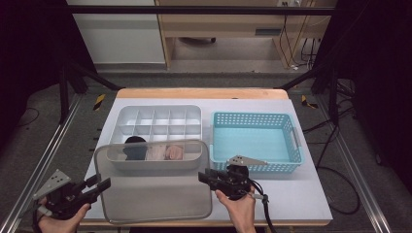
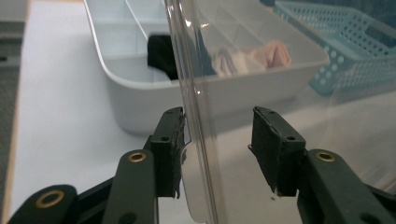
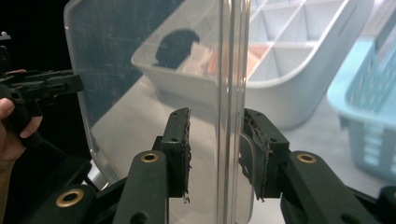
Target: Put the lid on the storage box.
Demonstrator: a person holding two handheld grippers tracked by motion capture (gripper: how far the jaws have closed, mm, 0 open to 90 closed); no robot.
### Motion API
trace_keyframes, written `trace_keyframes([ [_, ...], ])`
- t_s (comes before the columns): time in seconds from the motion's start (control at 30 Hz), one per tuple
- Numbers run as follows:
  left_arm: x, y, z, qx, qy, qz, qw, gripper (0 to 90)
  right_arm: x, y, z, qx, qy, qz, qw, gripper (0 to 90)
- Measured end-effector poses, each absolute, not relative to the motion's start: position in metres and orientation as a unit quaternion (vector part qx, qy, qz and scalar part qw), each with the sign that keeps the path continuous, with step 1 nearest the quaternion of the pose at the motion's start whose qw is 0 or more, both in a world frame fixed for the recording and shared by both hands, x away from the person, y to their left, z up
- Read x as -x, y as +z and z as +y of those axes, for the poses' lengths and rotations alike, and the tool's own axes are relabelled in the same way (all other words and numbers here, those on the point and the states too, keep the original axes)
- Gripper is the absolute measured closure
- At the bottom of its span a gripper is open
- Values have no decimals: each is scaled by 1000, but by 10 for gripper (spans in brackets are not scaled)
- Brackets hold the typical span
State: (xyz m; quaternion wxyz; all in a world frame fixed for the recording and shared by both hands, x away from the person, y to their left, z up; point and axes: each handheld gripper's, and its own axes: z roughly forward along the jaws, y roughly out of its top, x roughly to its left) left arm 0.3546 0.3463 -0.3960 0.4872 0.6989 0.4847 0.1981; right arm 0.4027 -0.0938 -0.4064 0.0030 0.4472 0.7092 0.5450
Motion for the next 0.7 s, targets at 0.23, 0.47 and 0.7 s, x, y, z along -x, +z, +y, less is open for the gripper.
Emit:
trace_keyframes([
  [0.23, -373, -372, 344, -685, 227, 474, 505, 536, -419, -390, -94, -441, 564, 698, 20, 624],
  [0.47, -391, -358, 338, -680, 242, 465, 513, 536, -434, -376, -97, -438, 574, 691, 44, 612],
  [0.7, -406, -345, 332, -675, 250, 460, 520, 532, -444, -366, -101, -439, 580, 684, 56, 604],
])
